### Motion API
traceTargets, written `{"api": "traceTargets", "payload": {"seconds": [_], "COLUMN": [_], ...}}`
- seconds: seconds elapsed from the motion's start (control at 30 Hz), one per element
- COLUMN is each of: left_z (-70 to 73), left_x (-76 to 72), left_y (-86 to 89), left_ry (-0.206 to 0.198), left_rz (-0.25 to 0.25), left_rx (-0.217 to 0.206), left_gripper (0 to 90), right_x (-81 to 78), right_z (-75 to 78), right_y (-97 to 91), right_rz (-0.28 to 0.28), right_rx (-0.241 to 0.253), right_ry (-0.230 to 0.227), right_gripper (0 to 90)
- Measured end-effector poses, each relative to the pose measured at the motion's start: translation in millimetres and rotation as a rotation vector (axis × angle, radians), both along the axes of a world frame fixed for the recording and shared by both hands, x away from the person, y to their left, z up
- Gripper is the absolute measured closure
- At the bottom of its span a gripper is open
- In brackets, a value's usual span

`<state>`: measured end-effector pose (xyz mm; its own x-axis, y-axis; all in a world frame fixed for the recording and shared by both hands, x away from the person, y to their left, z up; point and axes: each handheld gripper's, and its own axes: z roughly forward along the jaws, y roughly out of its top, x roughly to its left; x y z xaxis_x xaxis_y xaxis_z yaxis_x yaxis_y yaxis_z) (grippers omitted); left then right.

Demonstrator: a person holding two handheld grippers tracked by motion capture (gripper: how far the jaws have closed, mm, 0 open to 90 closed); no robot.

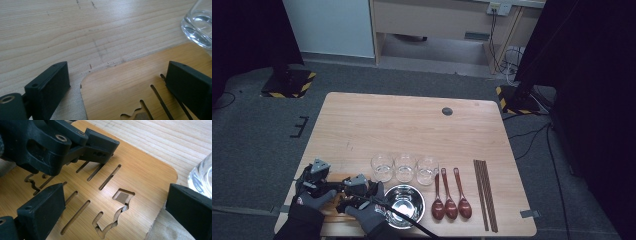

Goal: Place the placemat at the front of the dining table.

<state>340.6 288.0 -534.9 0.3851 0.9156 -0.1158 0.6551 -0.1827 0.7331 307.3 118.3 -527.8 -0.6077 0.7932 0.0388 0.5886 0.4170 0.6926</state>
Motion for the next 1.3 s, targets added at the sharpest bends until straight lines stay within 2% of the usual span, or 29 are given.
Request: {"api": "traceTargets", "payload": {"seconds": [0.2,0.5,0.77,0.93,1.3], "left_z": [0.2,3.1,3.8,0.8,1.5], "left_x": [-0.4,-4.0,-3.9,-5.4,-5.5], "left_y": [0.2,-1.0,-2.2,-0.9,-1.5], "left_ry": [-0.002,0.005,0.01,-0.017,-0.012], "left_rz": [0.009,0.028,0.034,0.025,0.031], "left_rx": [-0.001,-0.017,-0.013,-0.022,-0.023], "left_gripper": [5.0,16.9,17.3,16.6,17.5], "right_x": [0.2,-0.9,-1.3,-1.9,-2.1], "right_z": [0.4,-0.1,0.5,0.8,1.3], "right_y": [0.2,0.8,0.6,0.7,1.3], "right_rz": [-0.009,-0.027,-0.03,-0.034,-0.04], "right_rx": [0.0,0.011,0.009,0.009,0.007], "right_ry": [0.001,-0.004,-0.004,-0.005,-0.002], "right_gripper": [3.6,6.2,7.7,8.3,8.9]}}
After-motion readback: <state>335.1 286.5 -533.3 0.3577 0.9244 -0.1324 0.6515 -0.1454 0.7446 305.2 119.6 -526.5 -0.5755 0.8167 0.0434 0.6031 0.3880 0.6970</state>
